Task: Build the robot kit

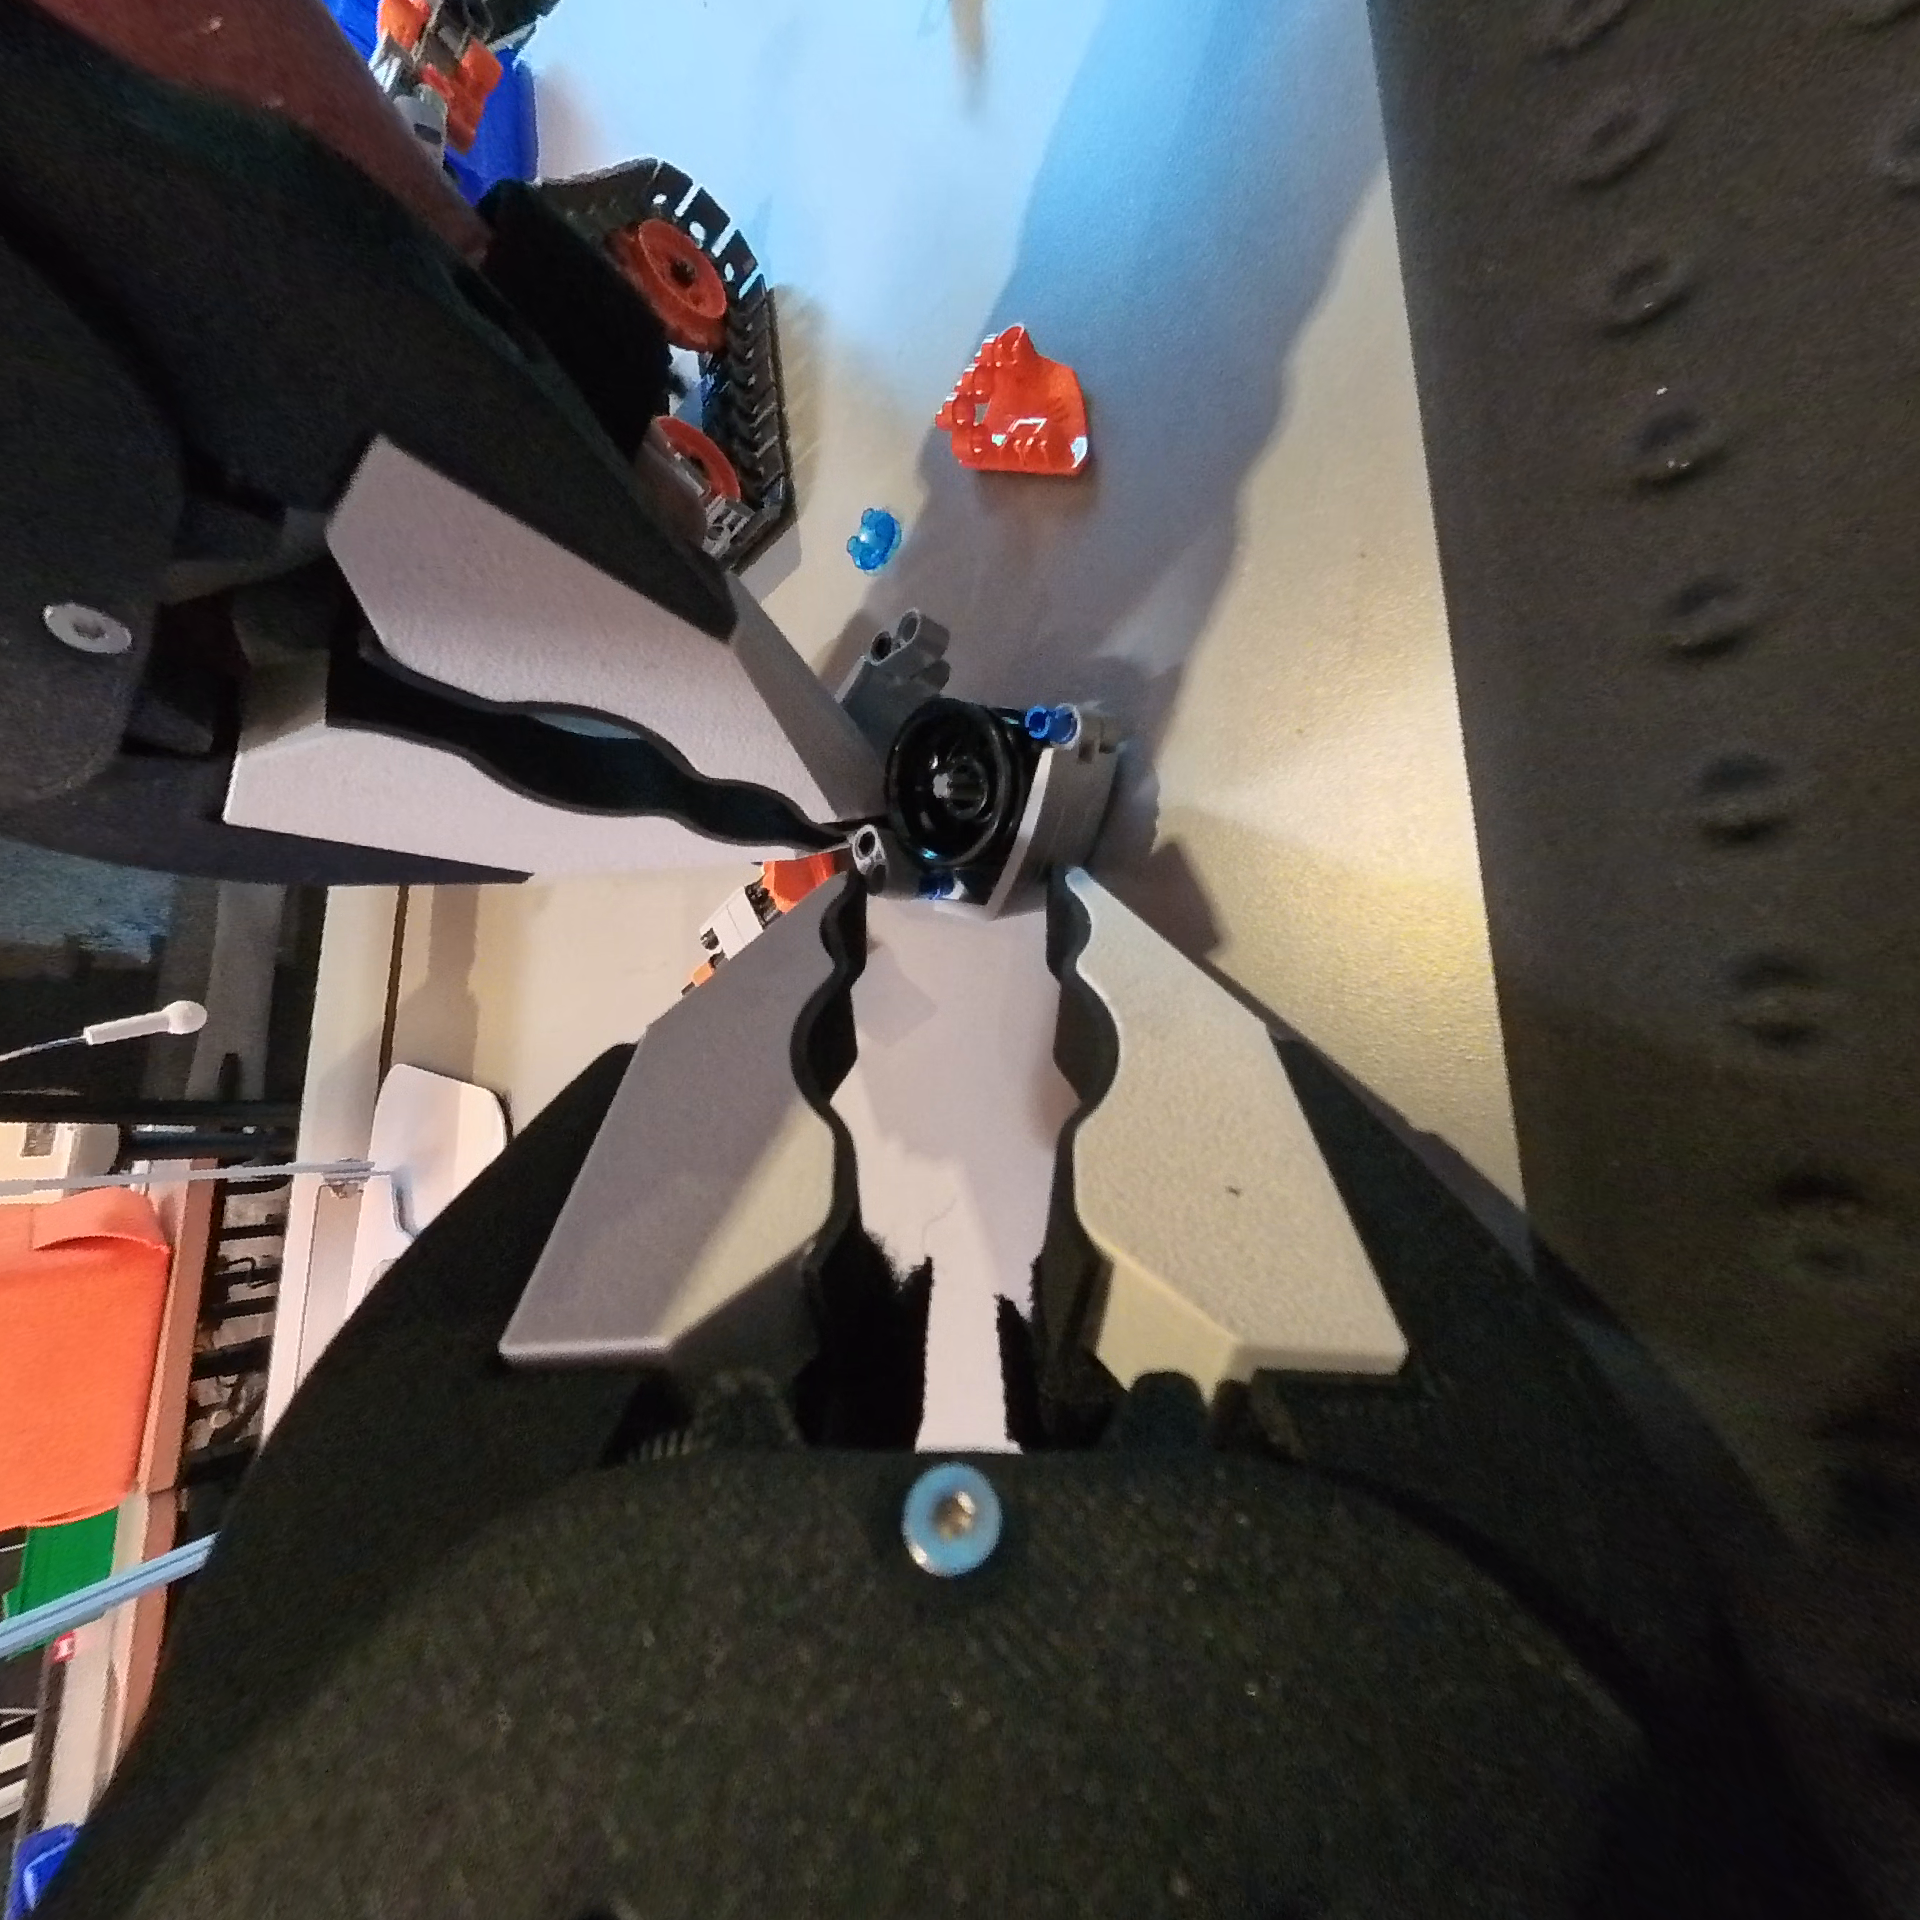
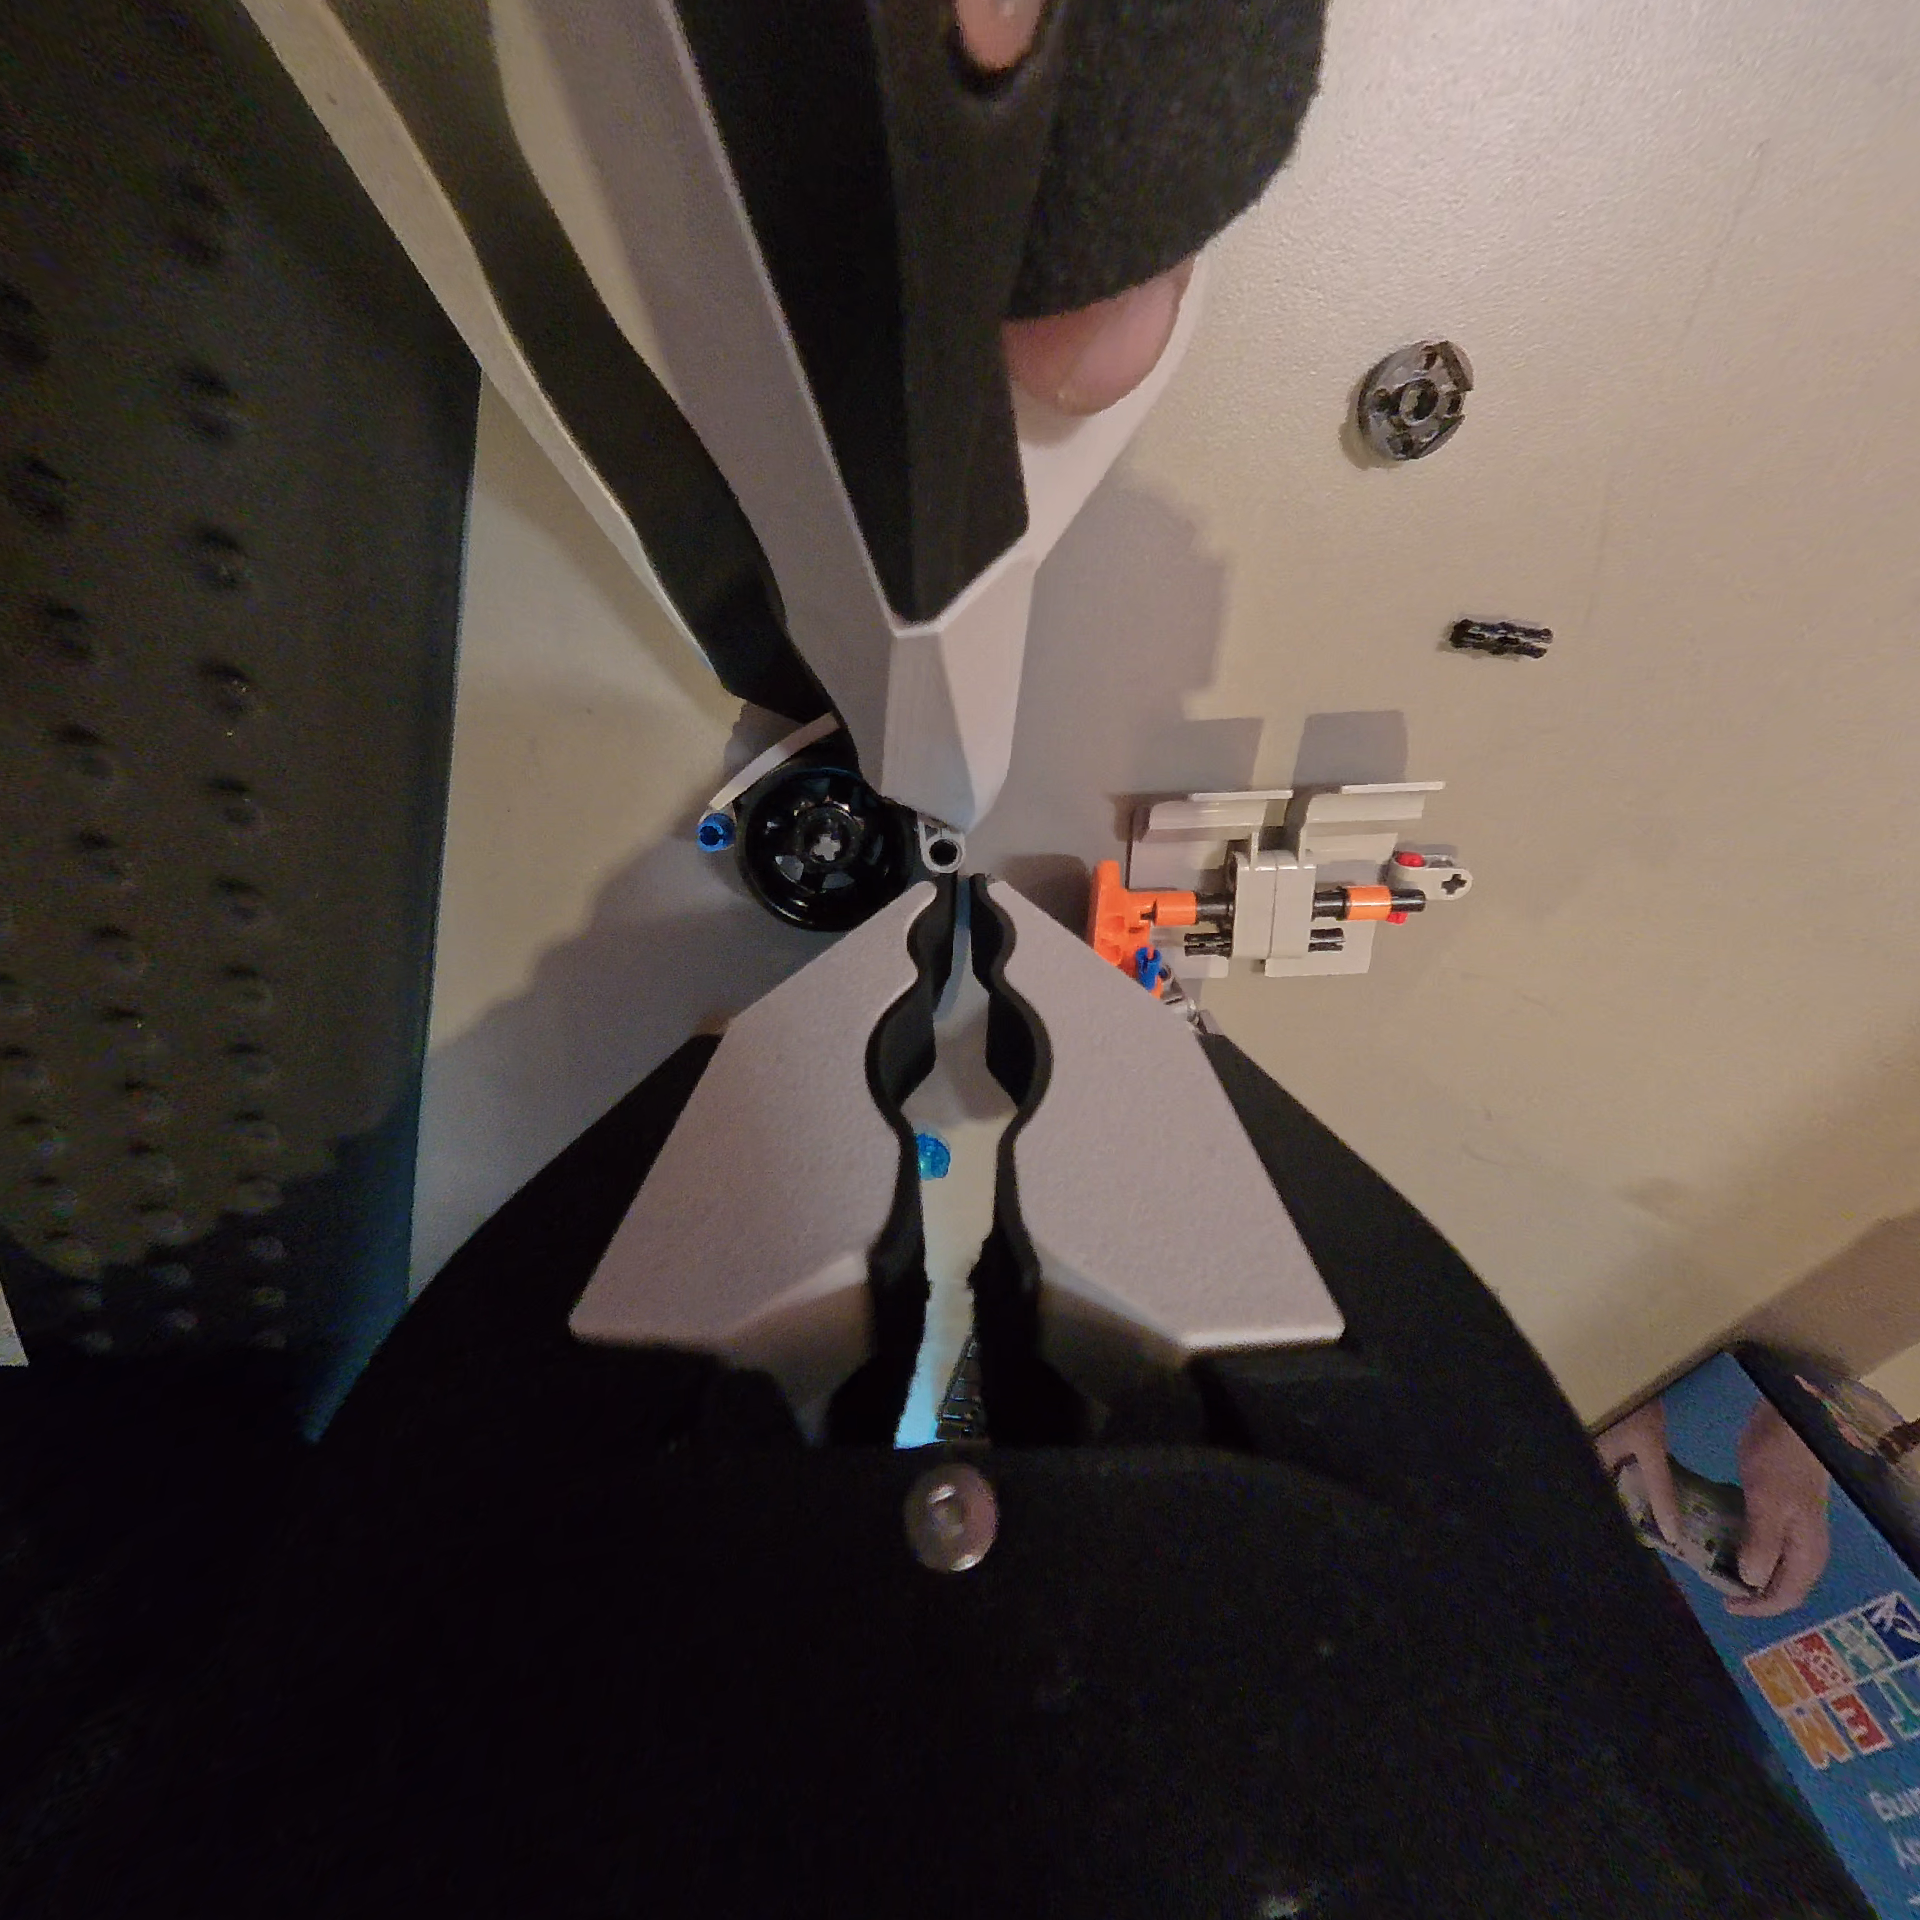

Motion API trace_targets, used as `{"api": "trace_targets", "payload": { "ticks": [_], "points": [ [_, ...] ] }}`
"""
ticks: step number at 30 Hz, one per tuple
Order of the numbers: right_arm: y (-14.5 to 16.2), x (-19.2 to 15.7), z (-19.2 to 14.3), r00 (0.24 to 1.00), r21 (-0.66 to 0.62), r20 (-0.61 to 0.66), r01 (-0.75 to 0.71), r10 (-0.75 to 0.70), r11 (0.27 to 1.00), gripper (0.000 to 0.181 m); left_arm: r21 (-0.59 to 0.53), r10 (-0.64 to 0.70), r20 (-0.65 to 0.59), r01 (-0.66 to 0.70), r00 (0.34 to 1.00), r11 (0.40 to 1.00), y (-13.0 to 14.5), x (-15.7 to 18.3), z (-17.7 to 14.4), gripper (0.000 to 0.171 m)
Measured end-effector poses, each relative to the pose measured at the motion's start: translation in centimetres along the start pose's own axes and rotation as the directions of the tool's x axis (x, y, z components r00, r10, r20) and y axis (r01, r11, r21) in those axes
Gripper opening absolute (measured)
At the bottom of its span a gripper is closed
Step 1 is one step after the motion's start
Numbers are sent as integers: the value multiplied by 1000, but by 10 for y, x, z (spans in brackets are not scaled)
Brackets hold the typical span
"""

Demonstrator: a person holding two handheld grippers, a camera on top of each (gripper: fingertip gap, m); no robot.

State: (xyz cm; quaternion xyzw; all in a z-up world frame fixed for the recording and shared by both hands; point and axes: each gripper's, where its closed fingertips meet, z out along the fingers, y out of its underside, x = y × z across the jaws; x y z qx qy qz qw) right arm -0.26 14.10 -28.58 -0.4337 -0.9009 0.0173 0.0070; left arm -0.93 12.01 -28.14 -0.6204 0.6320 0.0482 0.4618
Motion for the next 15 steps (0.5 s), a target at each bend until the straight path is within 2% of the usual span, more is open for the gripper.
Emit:
{"api": "trace_targets", "payload": {
  "ticks": [15],
  "points": [
    [-1, 0, -1, 1000, 46, 3, 30, -30, 998, 0, 6, -1, 5, 1, 1000, 1000, -1, 0, 0, 31]
  ]
}}
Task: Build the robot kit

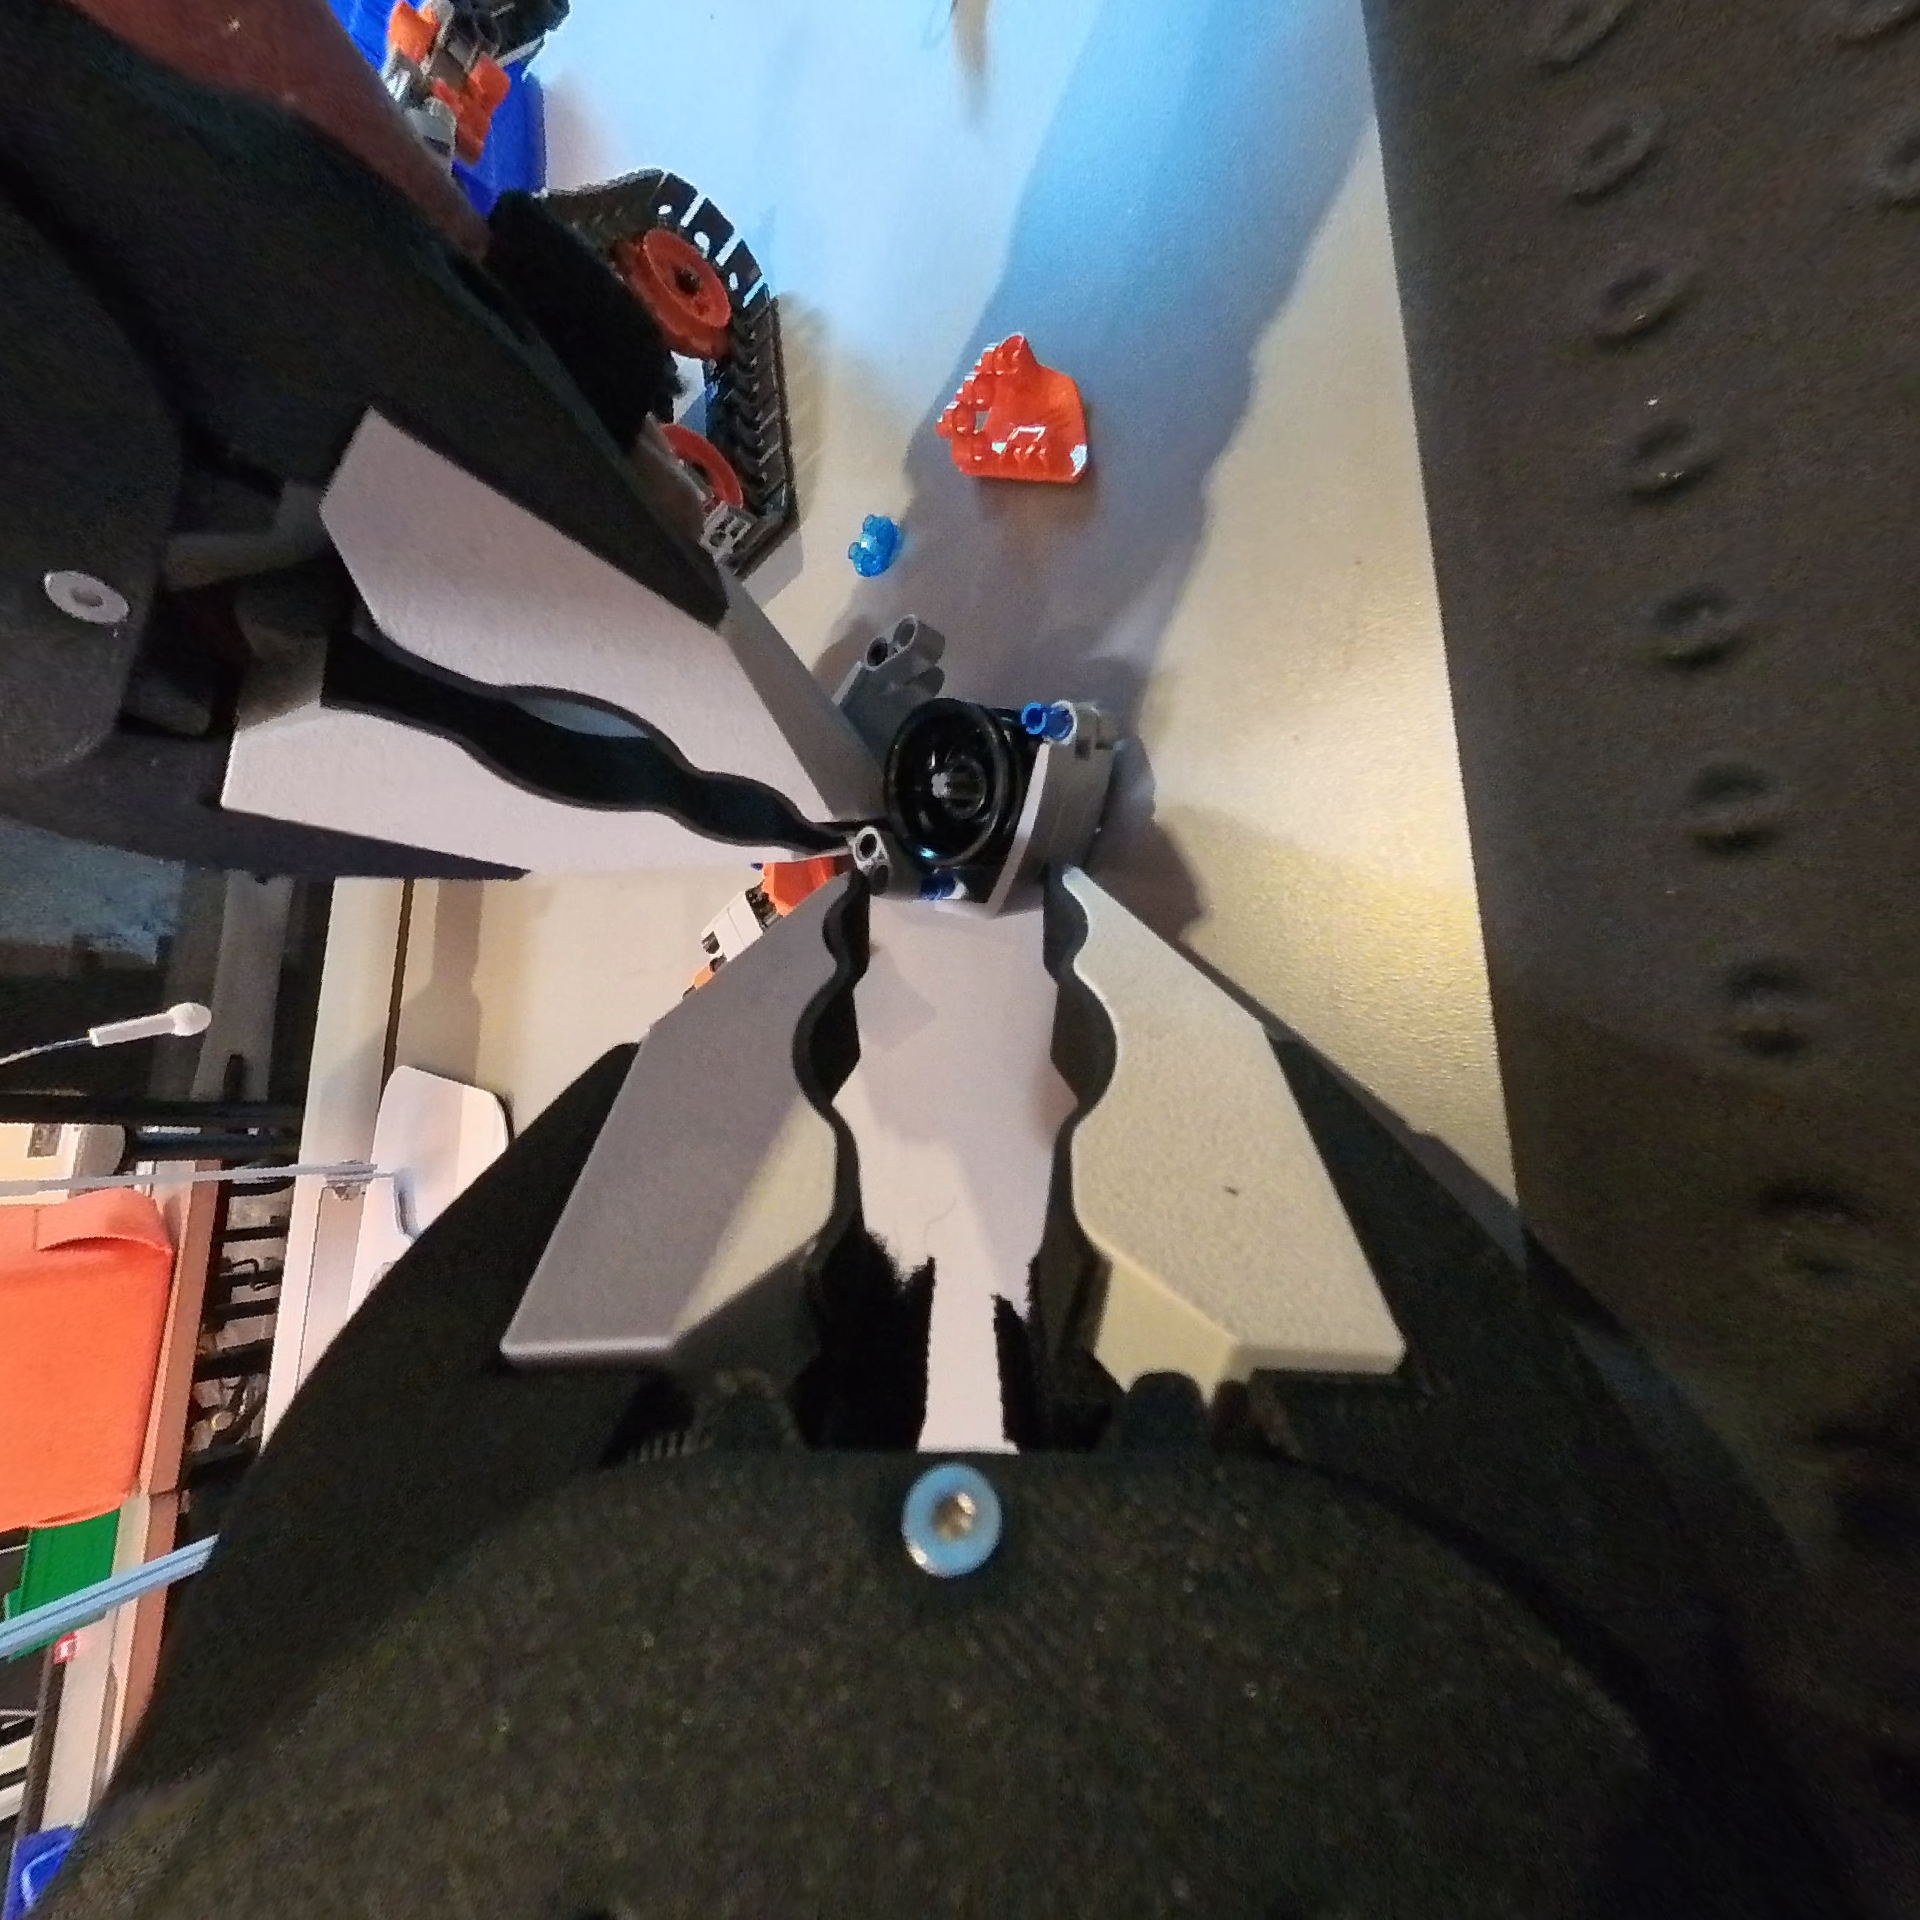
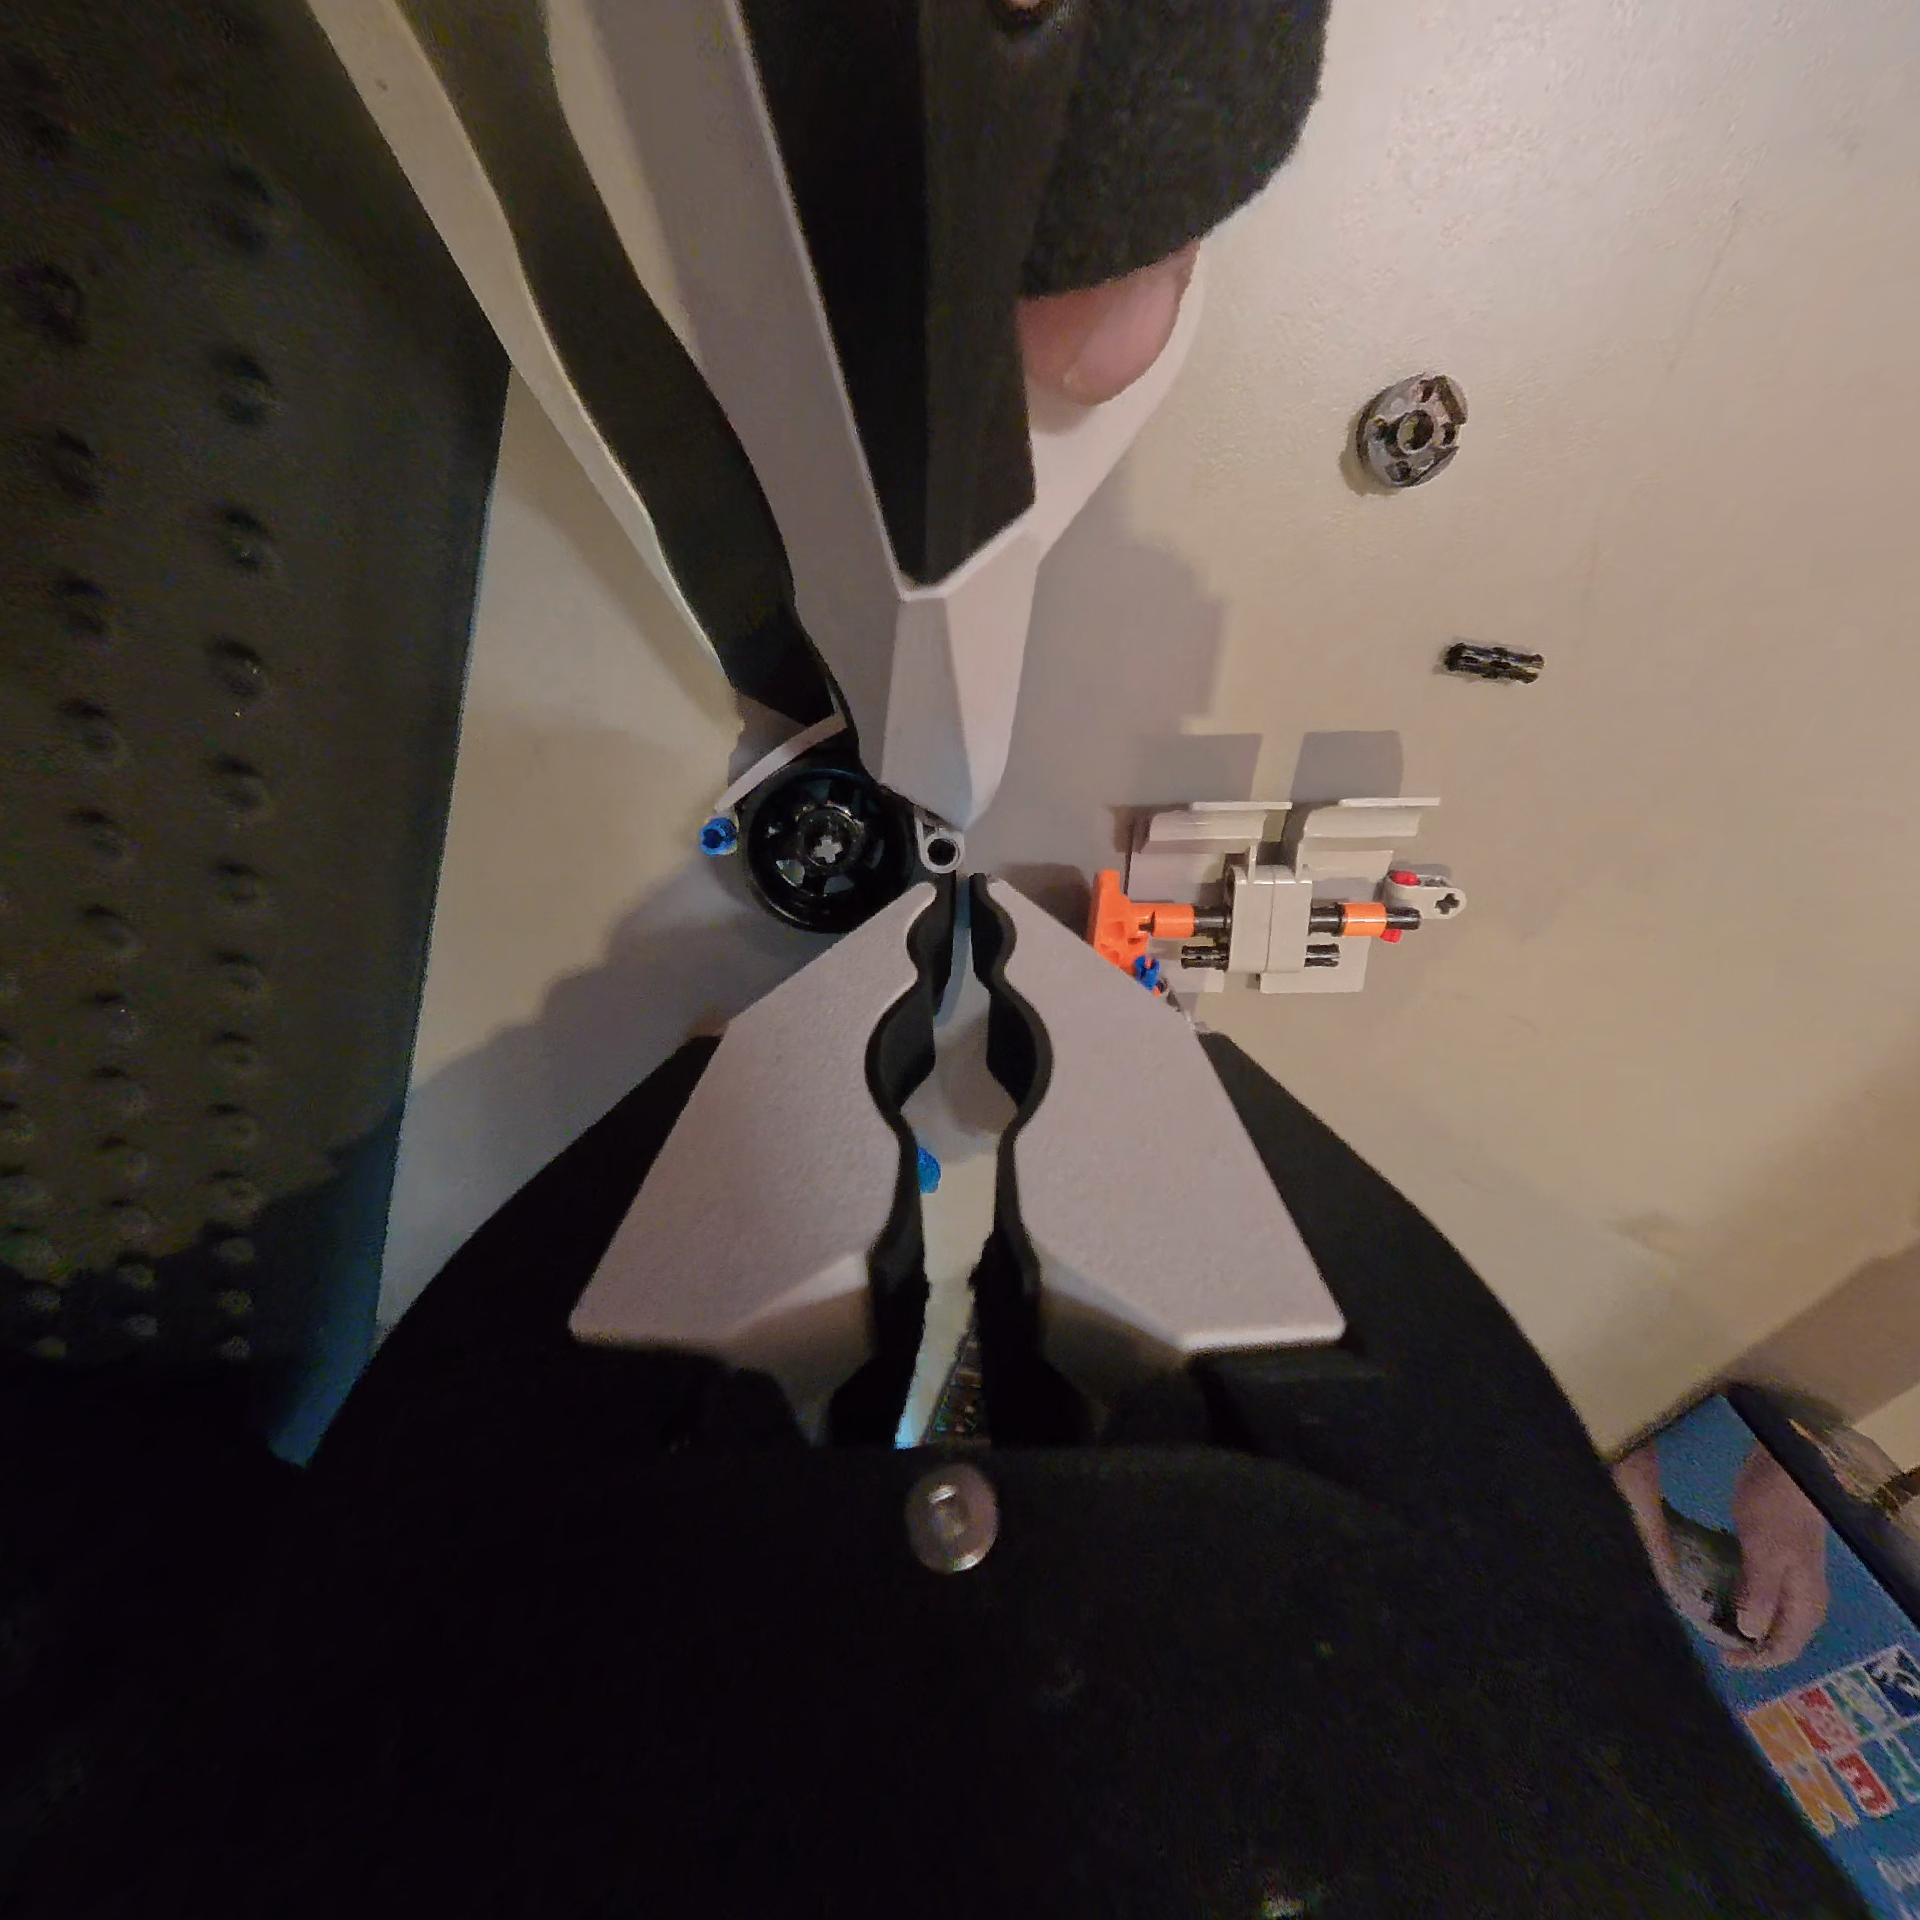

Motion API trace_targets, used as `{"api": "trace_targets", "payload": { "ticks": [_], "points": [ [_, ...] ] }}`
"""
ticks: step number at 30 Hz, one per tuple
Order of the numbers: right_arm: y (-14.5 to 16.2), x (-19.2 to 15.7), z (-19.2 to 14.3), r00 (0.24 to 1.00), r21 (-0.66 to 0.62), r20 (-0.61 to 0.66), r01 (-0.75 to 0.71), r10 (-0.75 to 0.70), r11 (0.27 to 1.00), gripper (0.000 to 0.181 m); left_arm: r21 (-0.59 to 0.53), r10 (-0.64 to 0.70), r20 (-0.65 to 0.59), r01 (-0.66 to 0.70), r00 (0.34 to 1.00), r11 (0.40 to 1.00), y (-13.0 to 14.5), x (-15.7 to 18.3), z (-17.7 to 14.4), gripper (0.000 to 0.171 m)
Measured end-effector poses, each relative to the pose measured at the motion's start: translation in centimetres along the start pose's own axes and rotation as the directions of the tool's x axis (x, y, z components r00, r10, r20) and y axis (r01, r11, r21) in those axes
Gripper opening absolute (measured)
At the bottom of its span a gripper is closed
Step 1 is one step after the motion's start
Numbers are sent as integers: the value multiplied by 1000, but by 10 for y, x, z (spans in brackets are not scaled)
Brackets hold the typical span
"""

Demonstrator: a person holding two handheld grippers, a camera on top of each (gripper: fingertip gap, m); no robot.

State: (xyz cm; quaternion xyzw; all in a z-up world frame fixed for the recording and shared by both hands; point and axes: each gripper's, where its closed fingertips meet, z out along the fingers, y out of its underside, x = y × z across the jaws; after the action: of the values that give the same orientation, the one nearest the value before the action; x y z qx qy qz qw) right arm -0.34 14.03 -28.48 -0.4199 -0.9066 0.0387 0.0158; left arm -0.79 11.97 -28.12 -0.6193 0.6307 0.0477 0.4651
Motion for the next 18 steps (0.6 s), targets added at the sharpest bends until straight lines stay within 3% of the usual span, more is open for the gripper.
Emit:
{"api": "trace_targets", "payload": {
  "ticks": [18],
  "points": [
    [-3, 0, -6, 1000, 154, -7, -3, 4, 988, 4, 15, -5, 2, 5, 1000, 1000, -2, 0, -1, 28]
  ]
}}
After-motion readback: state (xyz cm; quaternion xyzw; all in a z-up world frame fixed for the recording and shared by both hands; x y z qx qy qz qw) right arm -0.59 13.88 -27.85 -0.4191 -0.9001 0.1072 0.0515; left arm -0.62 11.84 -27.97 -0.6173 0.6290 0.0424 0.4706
